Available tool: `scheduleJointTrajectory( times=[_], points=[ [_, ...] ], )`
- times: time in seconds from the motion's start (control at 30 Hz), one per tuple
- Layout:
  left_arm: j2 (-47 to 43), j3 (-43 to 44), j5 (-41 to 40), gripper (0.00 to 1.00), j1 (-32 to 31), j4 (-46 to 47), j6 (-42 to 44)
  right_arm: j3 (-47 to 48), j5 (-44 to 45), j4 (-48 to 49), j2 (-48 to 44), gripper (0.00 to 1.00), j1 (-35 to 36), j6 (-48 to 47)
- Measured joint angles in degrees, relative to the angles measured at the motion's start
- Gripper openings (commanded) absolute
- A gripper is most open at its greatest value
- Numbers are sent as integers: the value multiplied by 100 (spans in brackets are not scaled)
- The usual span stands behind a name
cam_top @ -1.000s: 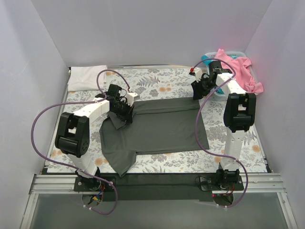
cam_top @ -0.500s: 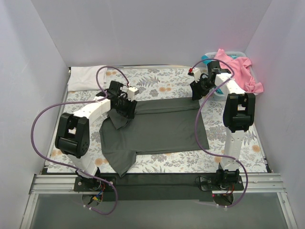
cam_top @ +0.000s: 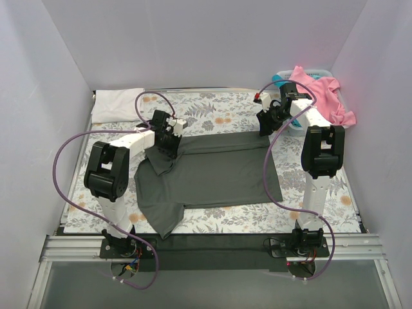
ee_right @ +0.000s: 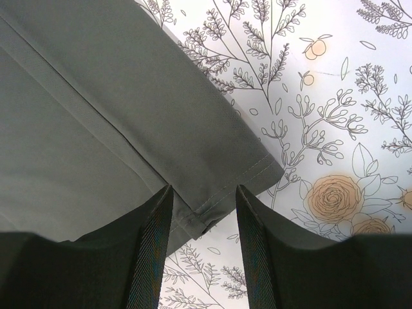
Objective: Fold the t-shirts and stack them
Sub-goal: Fold the tshirt
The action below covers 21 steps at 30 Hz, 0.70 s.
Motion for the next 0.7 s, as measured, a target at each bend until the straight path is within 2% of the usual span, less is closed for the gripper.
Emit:
scheduleJointTrajectory(
  times=[0.07, 0.33, 0.37, 0.47, 0.7],
  points=[
    [-55, 0, 105, 0, -2, -7, 4, -4, 0, -15, 0, 43, 0, -4],
    [-409, -20, 369, 1, -114, -136, -31, -4, 0, -55, 0, 43, 0, -4],
    [-407, -22, 380, 10, -122, -170, -63, -4, 2, -55, 0, 43, 0, -4],
    [-382, -85, 391, 23, -149, -297, -149, -4, 2, -57, 0, 43, 0, -4],
    [-341, -35, 599, 40, -15, -675, -302, -2, 26, -59, 0, 43, 11, -2]
  ],
)
